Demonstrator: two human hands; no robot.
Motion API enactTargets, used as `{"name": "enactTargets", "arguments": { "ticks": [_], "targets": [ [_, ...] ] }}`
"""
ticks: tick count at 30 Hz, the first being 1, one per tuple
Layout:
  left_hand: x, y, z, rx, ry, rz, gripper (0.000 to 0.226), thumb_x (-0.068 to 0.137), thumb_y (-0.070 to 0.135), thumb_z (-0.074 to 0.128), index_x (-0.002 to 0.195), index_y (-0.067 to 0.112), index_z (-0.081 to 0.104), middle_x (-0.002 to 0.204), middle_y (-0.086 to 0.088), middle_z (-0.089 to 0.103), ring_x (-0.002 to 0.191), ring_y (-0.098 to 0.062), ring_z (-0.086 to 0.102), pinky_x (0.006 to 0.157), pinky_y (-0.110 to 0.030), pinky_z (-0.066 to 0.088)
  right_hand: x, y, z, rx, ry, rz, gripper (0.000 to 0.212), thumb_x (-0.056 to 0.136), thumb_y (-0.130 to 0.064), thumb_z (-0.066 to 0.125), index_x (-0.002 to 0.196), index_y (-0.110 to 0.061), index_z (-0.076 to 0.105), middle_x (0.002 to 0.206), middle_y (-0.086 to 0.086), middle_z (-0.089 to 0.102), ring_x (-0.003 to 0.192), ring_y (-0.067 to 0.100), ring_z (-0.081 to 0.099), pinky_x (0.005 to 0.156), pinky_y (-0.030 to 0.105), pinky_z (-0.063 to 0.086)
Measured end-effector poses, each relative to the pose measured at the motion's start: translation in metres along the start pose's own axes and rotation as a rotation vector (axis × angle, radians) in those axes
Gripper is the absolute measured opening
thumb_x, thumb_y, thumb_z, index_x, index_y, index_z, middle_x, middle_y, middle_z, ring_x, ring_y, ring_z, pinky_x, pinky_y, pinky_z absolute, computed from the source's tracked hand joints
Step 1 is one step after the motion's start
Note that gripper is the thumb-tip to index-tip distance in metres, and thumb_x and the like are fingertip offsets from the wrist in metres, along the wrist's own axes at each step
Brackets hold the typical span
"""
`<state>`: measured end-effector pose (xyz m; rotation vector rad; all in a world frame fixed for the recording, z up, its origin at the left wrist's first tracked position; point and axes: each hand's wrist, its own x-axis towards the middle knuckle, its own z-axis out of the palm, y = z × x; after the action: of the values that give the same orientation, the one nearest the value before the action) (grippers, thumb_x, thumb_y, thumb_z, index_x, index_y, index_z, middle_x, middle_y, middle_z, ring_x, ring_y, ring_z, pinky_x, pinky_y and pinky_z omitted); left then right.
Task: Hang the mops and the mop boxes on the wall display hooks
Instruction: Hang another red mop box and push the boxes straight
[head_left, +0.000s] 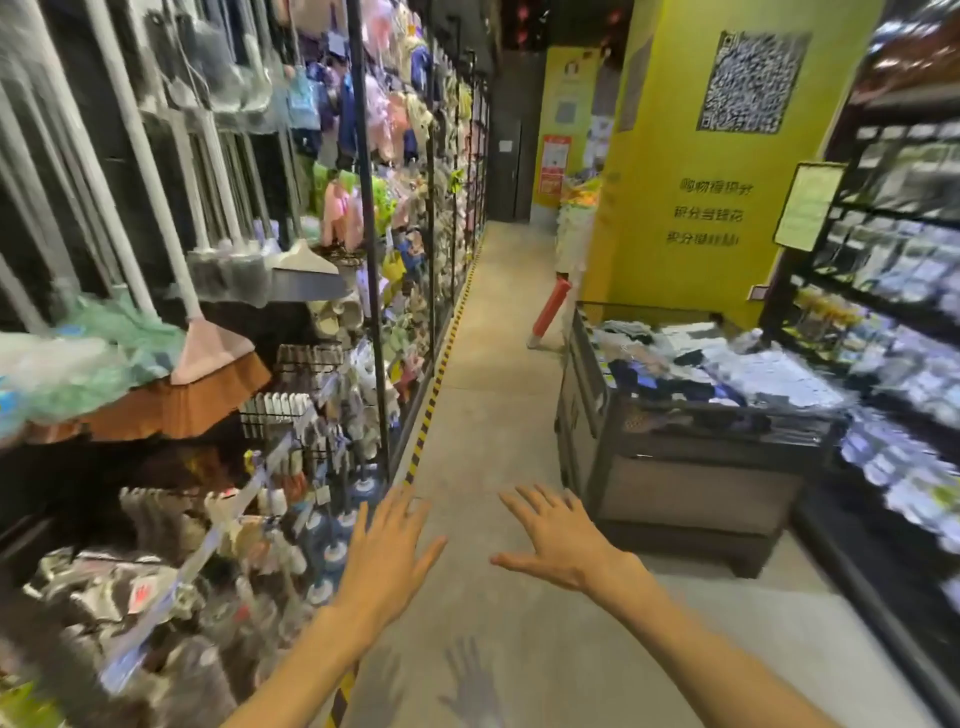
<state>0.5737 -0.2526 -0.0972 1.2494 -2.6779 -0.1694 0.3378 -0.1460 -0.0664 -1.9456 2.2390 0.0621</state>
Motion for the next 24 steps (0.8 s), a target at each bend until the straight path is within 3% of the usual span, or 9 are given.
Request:
{"name": "enactTargets", "arguments": {
  "ticks": [4, 6, 11, 14, 19, 21, 24],
  "targets": [
    [0.102, -0.002, 0.01, -0.009, 0.007, 0.09, 0.083, 0.096, 0.074, 0.01, 0.162, 0.03, 0.035, 0.172, -0.001, 0.027, 0.161, -0.026, 0.021, 0.129, -0.045, 0.004, 0.066, 0.052, -0.022, 0.013, 0.026, 0.074, 0.108, 0.082, -0.094, 0.021, 0.169, -0.032, 0.007, 0.176, 0.002, 0.015, 0.164, 0.027, 0.01, 0.13, 0.056, 0.011],
    [0.146, 0.001, 0.016, -0.025, -0.012, 0.123, 0.074, 0.101, 0.07, 0.019, 0.16, 0.029, 0.039, 0.17, -0.002, 0.031, 0.159, -0.027, 0.026, 0.127, -0.044, 0.004, 0.094, 0.073, -0.026, 0.034, 0.029, 0.101, 0.111, 0.078, -0.096, 0.019, 0.169, -0.033, 0.01, 0.175, 0.001, 0.018, 0.163, 0.027, 0.01, 0.13, 0.057, 0.011],
    [0.261, 0.003, 0.042, -0.028, -0.006, 0.174, 0.085, 0.099, 0.074, 0.006, 0.154, 0.027, 0.05, 0.164, -0.005, 0.044, 0.154, -0.028, 0.037, 0.122, -0.038, 0.002, 0.189, 0.129, -0.037, 0.081, 0.057, 0.151, 0.11, 0.08, -0.096, 0.023, 0.168, -0.031, 0.014, 0.173, 0.0, 0.021, 0.163, 0.025, 0.009, 0.13, 0.058, 0.01],
    [0.333, -0.003, 0.06, -0.053, -0.019, 0.169, 0.1, 0.087, 0.082, -0.01, 0.162, 0.031, 0.032, 0.173, 0.0, 0.023, 0.162, -0.022, 0.015, 0.126, -0.036, -0.007, 0.254, 0.165, -0.037, 0.097, 0.076, 0.155, 0.129, 0.061, -0.103, 0.002, 0.168, -0.033, 0.012, 0.174, -0.001, 0.02, 0.164, 0.024, 0.009, 0.13, 0.058, 0.009],
    [0.468, -0.006, 0.08, -0.069, -0.104, 0.169, 0.1, 0.085, 0.084, -0.008, 0.164, 0.033, 0.025, 0.175, 0.004, 0.014, 0.163, -0.021, 0.006, 0.129, -0.044, -0.002, 0.372, 0.235, -0.049, 0.13, 0.083, 0.179, 0.128, 0.059, -0.101, 0.001, 0.168, -0.034, 0.01, 0.175, 0.0, 0.017, 0.164, 0.023, 0.007, 0.131, 0.058, 0.008],
    [0.531, -0.01, 0.087, -0.068, -0.103, 0.165, 0.104, 0.086, 0.086, -0.01, 0.159, 0.031, 0.041, 0.17, 0.0, 0.031, 0.16, -0.024, 0.023, 0.128, -0.045, 0.007, 0.424, 0.266, -0.064, 0.149, 0.086, 0.193, 0.126, 0.062, -0.101, 0.005, 0.168, -0.034, 0.01, 0.176, 0.0, 0.016, 0.164, 0.024, 0.006, 0.131, 0.057, 0.007],
    [0.624, -0.023, 0.093, -0.029, -0.066, 0.168, 0.072, 0.101, 0.071, 0.024, 0.14, 0.027, 0.065, 0.15, -0.005, 0.06, 0.14, -0.029, 0.057, 0.118, -0.051, 0.037, 0.505, 0.307, -0.094, 0.149, 0.077, 0.204, 0.11, 0.08, -0.097, 0.023, 0.168, -0.033, 0.011, 0.176, 0.0, 0.015, 0.164, 0.024, 0.006, 0.131, 0.057, 0.007]
  ]
}}
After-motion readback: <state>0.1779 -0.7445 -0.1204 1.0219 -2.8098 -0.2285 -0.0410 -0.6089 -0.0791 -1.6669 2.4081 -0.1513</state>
